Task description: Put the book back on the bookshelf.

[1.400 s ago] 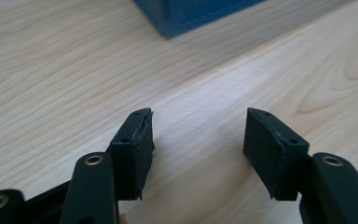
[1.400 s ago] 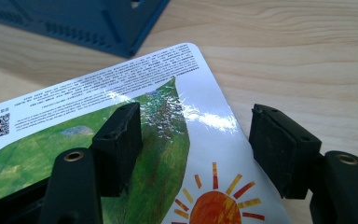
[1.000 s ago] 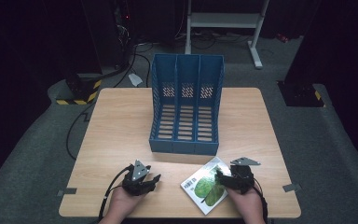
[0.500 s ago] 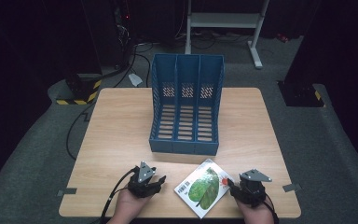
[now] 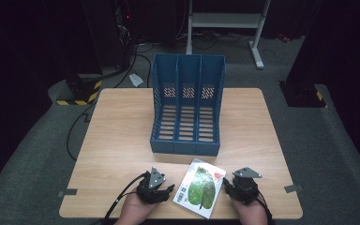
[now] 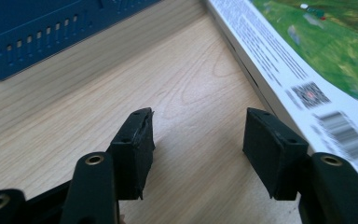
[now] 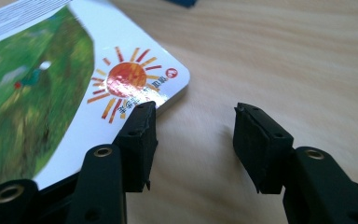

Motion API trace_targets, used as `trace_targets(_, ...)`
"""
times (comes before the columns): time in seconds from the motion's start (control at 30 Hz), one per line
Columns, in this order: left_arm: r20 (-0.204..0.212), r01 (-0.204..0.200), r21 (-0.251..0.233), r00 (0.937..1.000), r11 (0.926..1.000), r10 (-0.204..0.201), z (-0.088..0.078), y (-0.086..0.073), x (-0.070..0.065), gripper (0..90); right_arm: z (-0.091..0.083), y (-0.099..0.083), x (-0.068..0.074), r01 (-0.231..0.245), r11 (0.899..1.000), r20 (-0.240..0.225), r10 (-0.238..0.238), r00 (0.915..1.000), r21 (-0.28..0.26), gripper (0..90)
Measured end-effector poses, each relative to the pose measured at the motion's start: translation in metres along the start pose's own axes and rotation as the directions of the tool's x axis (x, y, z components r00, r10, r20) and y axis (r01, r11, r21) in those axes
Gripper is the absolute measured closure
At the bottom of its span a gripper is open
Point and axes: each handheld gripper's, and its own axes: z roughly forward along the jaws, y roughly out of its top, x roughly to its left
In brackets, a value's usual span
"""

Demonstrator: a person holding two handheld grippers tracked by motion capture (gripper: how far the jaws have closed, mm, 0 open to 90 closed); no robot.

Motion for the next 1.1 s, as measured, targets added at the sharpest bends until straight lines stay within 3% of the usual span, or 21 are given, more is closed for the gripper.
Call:
trace_targets(0.2,-0.025,0.031,-0.011,0.9992,0.9995,-0.031,-0.003,-0.003,0.009,41.6,0.027,0.029,0.02,0.019,1.0,-0.021,-0.019,0.9996,-0.001,48.8)
trace_targets(0.3,-0.058,0.041,-0.04,0.9974,0.9984,-0.043,-0.011,-0.004,0.019,42.1,0.043,0.047,0.04,0.051,0.999,-0.049,-0.051,0.9975,-0.004,48.6)
trace_targets(0.47,-0.066,0.073,-0.096,0.9946,0.9926,-0.08,-0.016,-0.006,0.029,49.4,0.044,0.053,0.048,0.073,0.997,-0.057,-0.074,0.9956,-0.023,46.6)
trace_targets(0.63,-0.036,0.103,-0.103,0.9936,0.9893,-0.108,-0.008,-0.002,0.031,50.8,0.012,0.032,0.037,0.041,0.997,-0.09,-0.046,0.9948,-0.06,44.9)
trace_targets(0.83,-0.009,0.098,-0.077,0.995,0.9922,-0.099,0.004,0.004,0.025,53.8,-0.034,-0.008,0.02,0.011,0.998,-0.088,-0.017,0.996,-0.065,44.2)
trace_targets(1.0,-0.01,0.095,-0.074,0.9954,0.9928,-0.096,0.006,0.005,0.024,55.5,-0.047,-0.033,0.025,0.034,0.998,-0.102,-0.039,0.994,-0.047,43.4)
trace_targets(1.1,-0.007,0.094,-0.076,0.9955,0.9926,-0.095,0.007,0.006,0.024,56.4,-0.05,-0.04,0.027,0.022,0.999,-0.118,-0.027,0.9926,-0.047,43.4)
